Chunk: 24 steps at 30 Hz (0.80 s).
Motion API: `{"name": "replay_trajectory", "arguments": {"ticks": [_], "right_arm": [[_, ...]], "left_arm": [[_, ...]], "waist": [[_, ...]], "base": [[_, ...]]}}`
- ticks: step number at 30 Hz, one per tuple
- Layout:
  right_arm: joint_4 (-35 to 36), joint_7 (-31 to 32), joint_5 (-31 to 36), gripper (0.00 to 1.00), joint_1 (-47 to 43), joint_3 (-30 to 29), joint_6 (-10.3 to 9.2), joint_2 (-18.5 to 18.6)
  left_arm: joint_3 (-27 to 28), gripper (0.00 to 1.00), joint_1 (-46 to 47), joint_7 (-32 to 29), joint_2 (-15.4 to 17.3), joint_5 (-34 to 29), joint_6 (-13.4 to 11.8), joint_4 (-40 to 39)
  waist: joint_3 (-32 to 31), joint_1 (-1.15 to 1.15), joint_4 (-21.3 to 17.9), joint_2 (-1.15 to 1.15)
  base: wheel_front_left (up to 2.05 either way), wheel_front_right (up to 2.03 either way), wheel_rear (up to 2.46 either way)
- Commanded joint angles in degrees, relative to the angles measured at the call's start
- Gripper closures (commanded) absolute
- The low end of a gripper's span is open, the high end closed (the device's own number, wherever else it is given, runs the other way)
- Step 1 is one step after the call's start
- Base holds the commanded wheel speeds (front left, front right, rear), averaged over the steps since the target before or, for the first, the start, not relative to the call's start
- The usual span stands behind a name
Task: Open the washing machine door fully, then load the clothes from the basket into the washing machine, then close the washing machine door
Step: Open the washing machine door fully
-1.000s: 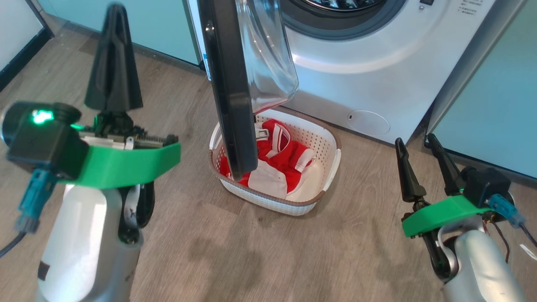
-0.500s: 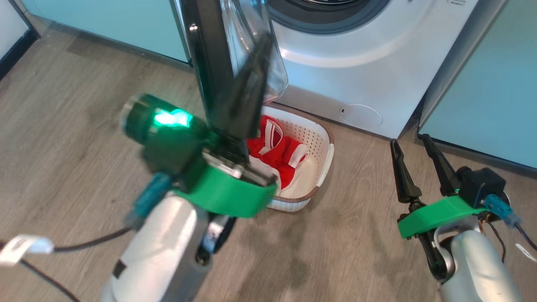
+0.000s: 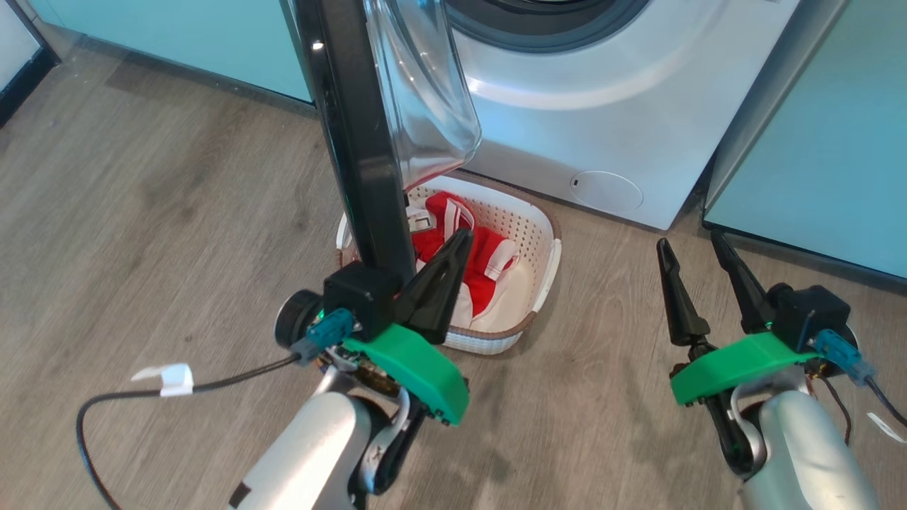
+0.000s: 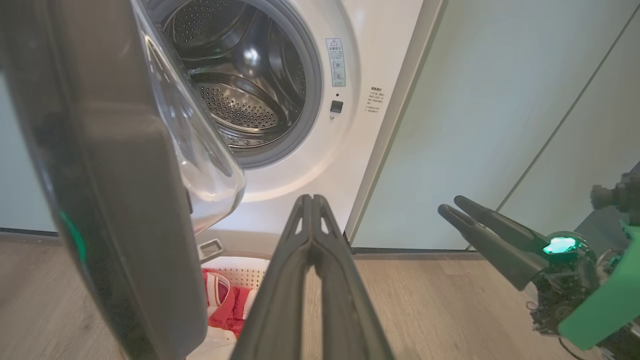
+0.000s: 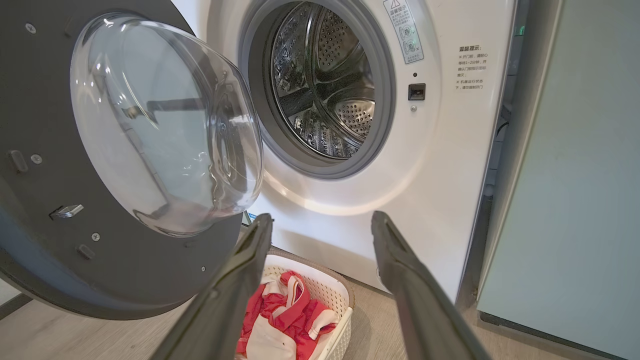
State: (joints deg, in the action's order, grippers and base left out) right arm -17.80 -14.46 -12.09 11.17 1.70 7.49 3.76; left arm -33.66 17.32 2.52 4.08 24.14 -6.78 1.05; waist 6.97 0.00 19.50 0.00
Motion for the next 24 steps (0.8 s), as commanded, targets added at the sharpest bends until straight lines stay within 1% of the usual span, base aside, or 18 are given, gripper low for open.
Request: {"name": "replay_trajectory", "arguments": {"ticks": [1, 8, 13, 24], "right_arm": [[1.54, -0.53, -0.13, 0.00, 2.24, 1.38, 0.00, -0.56], [1.09, -0.53, -0.26, 0.00, 2.73, 1.42, 0.00, -0.60], [0.81, -0.53, -0.17, 0.00, 3.11, 1.59, 0.00, -0.61], [0.66, -0.53, -0.38, 0.00, 4.14, 2.00, 0.00, -0.56]], "left_arm": [[2.35, 1.00, 1.23, 0.17, 0.75, 0.07, -0.45, -1.39], [4.86, 1.00, 1.16, 0.74, 2.18, 1.44, -0.96, 1.41], [6.11, 1.00, 1.81, 1.03, 2.62, 2.79, -0.52, 3.32], [7.59, 1.00, 4.03, 2.77, 3.41, 3.21, -0.30, 6.73]], "waist": [[-0.03, 0.00, -0.03, 0.00], [-0.02, 0.00, -0.30, 0.00], [0.22, 0.00, -0.60, 0.00], [1.36, 0.00, -1.91, 0.00]], "base": [[0.00, 0.00, 0.00], [0.00, 0.00, 0.00], [0.00, 0.00, 0.00], [0.00, 0.00, 0.00]]}}
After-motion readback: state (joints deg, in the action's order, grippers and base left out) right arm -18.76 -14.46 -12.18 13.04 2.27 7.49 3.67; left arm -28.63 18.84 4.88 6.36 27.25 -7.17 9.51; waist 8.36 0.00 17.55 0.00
